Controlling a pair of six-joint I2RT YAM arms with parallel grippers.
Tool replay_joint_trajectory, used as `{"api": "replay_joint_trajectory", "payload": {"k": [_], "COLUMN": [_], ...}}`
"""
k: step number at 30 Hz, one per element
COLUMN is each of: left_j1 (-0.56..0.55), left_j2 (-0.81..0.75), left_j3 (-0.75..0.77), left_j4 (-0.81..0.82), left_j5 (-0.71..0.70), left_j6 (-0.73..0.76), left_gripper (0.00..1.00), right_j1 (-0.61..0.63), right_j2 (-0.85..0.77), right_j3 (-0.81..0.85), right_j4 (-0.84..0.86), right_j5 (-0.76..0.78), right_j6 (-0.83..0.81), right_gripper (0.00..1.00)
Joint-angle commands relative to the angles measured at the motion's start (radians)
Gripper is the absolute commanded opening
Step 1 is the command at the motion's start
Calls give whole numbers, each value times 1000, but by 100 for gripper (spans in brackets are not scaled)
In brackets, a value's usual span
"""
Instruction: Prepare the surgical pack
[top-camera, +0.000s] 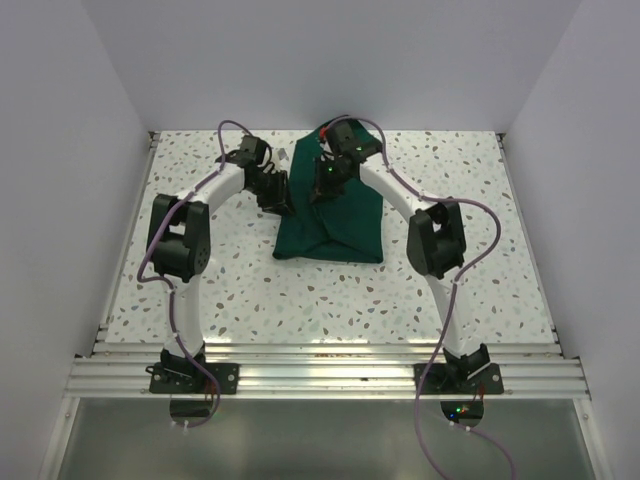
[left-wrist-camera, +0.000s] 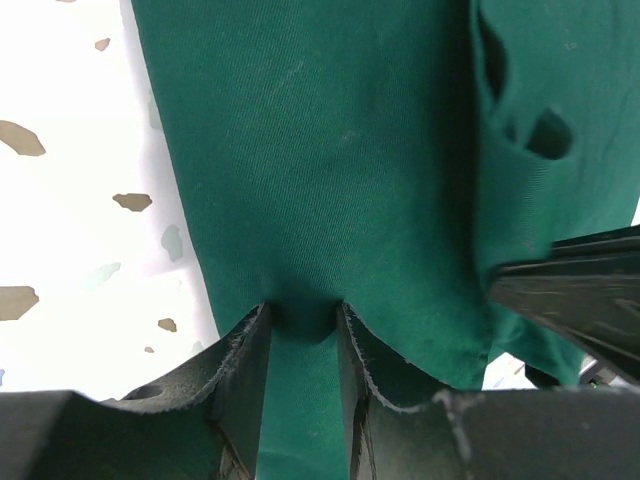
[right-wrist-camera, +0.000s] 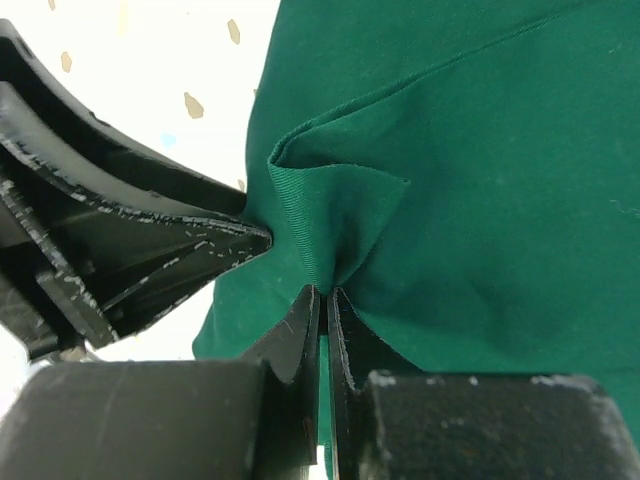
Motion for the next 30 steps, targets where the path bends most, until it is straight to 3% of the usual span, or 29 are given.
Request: {"api": "replay_joint_trajectory", "payload": {"k": [1, 12, 15, 18, 23, 26, 30], "left_j1": [3, 3, 3, 6, 41, 55, 56], "left_j2": [-22, -22, -28, -42, -99, -151, -168], "left_j3": [-7, -15, -11, 6, 2, -7, 32], "left_j4": [38, 52, 47, 21, -19, -14, 1], "left_j5": [24, 31, 23, -20, -77, -75, -23], "left_j6": [-18, -24, -22, -4, 10, 11, 2], "left_gripper": [36, 36, 37, 43, 54, 56, 42], "right_j1": [21, 59, 65, 70, 67, 46, -16], "right_j2": [9, 81, 107, 91, 13, -53, -150], "right_j3": [71, 119, 156, 165, 108, 41, -112], "right_j4": [45, 40, 8, -12, -39, -44, 37], "right_j5": [-50, -91, -109, -126, -136, -139, -195], "right_j6": [36, 51, 45, 32, -11, -25, 8], "right_gripper": [0, 0, 8, 34, 52, 54, 50]}}
